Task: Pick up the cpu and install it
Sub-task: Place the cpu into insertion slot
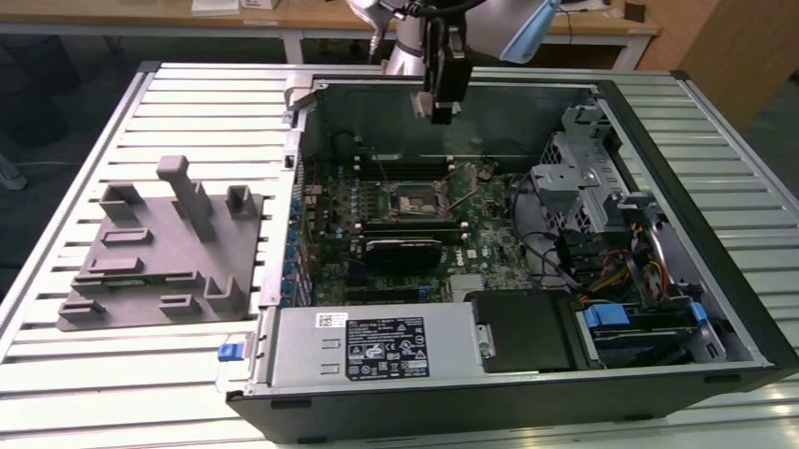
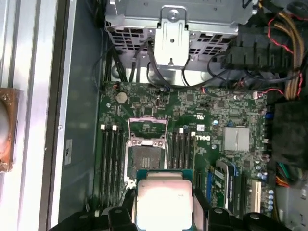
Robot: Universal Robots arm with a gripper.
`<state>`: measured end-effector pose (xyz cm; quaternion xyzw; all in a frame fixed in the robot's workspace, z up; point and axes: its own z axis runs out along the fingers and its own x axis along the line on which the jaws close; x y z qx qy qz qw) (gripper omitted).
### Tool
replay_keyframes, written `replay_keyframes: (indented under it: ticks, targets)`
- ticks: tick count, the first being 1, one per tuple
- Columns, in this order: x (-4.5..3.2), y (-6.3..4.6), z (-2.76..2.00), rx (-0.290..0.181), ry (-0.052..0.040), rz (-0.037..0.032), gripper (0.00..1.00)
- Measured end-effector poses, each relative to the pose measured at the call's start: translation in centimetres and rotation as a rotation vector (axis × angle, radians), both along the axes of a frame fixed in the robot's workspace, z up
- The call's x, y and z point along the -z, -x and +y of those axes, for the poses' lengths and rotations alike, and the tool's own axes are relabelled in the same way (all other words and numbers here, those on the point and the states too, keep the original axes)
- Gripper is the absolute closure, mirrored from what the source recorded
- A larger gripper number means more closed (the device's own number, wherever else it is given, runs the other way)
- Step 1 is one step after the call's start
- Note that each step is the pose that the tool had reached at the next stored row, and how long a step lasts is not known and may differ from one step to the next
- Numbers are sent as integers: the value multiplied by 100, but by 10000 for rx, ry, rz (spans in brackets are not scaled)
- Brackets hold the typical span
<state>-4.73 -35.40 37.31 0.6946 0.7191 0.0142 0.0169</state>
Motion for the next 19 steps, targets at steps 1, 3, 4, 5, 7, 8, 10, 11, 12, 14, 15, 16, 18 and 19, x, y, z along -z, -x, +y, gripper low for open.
replay_keyframes:
  ticks: [1, 3, 4, 5, 7, 8, 10, 11, 12, 14, 15, 16, 18, 19]
  targets:
    - [18, 0, 8, 0, 0, -8, 46]
    - [55, 0, 17, 0, -1, -26, 46]
    - [72, 0, 19, -1, -2, -28, 46]
    - [89, -1, 21, -2, -2, -30, 46]
    - [113, 0, 22, 0, -5, -31, 46]
    - [125, 0, 22, 0, -5, -30, 46]
    - [154, 0, 23, 0, -5, -30, 46]
    - [168, 0, 24, 0, -5, -30, 46]
    - [184, 1, 25, 0, -5, -29, 46]
    - [218, 1, 28, 0, -6, -30, 46]
    - [234, 1, 28, -1, -4, -29, 46]
    - [250, 1, 28, -1, -5, -30, 46]
    - [276, 1, 29, -2, -12, -30, 46]
    - [287, 2, 29, -1, -18, -31, 46]
